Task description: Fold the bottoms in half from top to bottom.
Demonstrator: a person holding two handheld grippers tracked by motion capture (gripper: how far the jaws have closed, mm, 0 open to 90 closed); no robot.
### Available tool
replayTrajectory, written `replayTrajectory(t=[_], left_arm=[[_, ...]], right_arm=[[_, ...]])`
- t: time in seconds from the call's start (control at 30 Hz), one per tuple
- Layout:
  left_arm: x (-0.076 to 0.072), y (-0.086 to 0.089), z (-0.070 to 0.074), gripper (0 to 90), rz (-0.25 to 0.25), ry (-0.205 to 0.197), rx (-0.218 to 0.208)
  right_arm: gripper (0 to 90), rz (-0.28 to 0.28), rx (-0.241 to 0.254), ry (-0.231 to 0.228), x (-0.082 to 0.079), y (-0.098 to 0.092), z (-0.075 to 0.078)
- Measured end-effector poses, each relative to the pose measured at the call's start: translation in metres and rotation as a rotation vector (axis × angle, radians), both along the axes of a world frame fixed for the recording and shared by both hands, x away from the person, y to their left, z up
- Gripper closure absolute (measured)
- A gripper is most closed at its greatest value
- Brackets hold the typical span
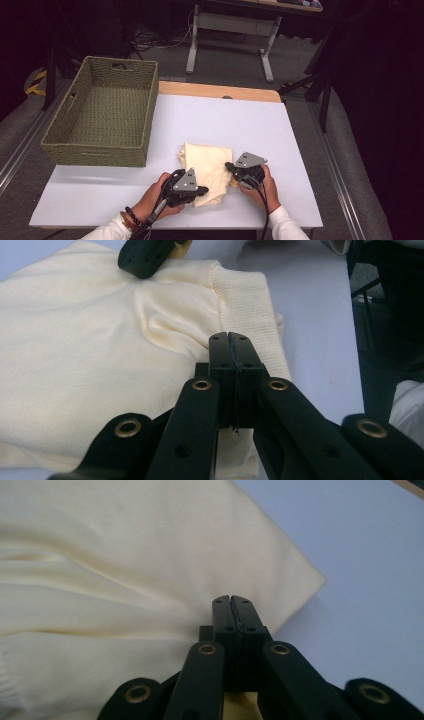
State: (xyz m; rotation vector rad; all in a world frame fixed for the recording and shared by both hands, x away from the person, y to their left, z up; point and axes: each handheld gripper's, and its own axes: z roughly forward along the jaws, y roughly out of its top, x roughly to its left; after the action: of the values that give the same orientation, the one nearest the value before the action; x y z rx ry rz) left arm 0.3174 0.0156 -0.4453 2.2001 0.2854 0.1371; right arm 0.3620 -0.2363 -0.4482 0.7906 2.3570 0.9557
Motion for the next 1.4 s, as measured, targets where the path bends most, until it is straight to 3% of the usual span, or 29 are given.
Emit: replayTrajectory(t=[0.1, 0.17, 0.23, 0.27, 0.33, 0.4, 0.47, 0.57, 0.7, 0.77, 0.97, 1.13, 1.2, 1.3, 1.33, 1.4], left_arm=[[-0.001, -0.001, -0.001, 89.7, -0.001, -0.004, -0.001], [0.0, -0.001, -0.001, 89.7, -0.004, 0.002, -0.006], [0.001, -0.001, -0.001, 89.7, -0.006, 0.002, -0.008], [0.001, -0.001, -0.002, 89.7, -0.007, 0.005, -0.01], [0.0, -0.001, -0.002, 89.7, -0.01, 0.003, -0.01], [0.0, -0.001, -0.002, 89.7, -0.01, 0.003, -0.008], [0.0, -0.001, -0.002, 89.7, -0.01, 0.0, -0.009], [0.001, 0.0, -0.002, 89.7, -0.011, 0.002, -0.011], [0.0, -0.001, -0.002, 89.7, -0.01, -0.003, -0.009], [0.0, -0.001, -0.002, 89.7, -0.009, -0.004, -0.006], [0.003, 0.003, 0.011, 85.4, 0.014, -0.024, -0.03], [0.022, 0.02, 0.03, 81.2, 0.149, -0.071, -0.134], [0.031, 0.022, 0.027, 81.9, 0.187, -0.077, -0.125], [0.039, 0.022, 0.014, 81.8, 0.219, -0.073, -0.068], [0.039, 0.022, 0.014, 81.8, 0.219, -0.073, -0.068], [0.042, 0.022, 0.003, 81.7, 0.234, -0.07, -0.014]], right_arm=[[90.0, -0.021, 0.021, -0.03, -0.002, 0.001, 0.005], [90.0, 0.013, 0.068, -0.047, -0.004, 0.006, 0.011], [90.0, 0.033, 0.08, -0.052, -0.004, 0.012, 0.014], [90.0, 0.107, 0.088, -0.047, -0.001, 0.027, 0.018], [90.0, 0.167, 0.083, -0.036, 0.004, 0.038, 0.018], [90.0, 0.209, 0.043, -0.01, 0.012, 0.049, 0.014], [90.0, 0.204, 0.019, 0.015, 0.021, 0.053, 0.007], [90.0, 0.151, -0.011, 0.035, 0.03, 0.047, 0.001], [90.0, 0.059, 0.023, 0.042, 0.04, 0.029, 0.0], [90.0, 0.044, 0.034, 0.045, 0.041, 0.026, 0.0], [90.0, -0.021, 0.056, -0.012, 0.038, 0.017, 0.007], [90.0, -0.003, 0.169, -0.014, 0.022, 0.005, 0.02], [90.0, 0.019, 0.182, -0.017, 0.013, 0.005, 0.023], [90.0, 0.049, 0.168, -0.017, -0.002, 0.008, 0.021], [90.0, 0.049, 0.168, -0.017, -0.002, 0.008, 0.021], [90.0, 0.074, 0.144, -0.009, -0.012, 0.01, 0.016]])
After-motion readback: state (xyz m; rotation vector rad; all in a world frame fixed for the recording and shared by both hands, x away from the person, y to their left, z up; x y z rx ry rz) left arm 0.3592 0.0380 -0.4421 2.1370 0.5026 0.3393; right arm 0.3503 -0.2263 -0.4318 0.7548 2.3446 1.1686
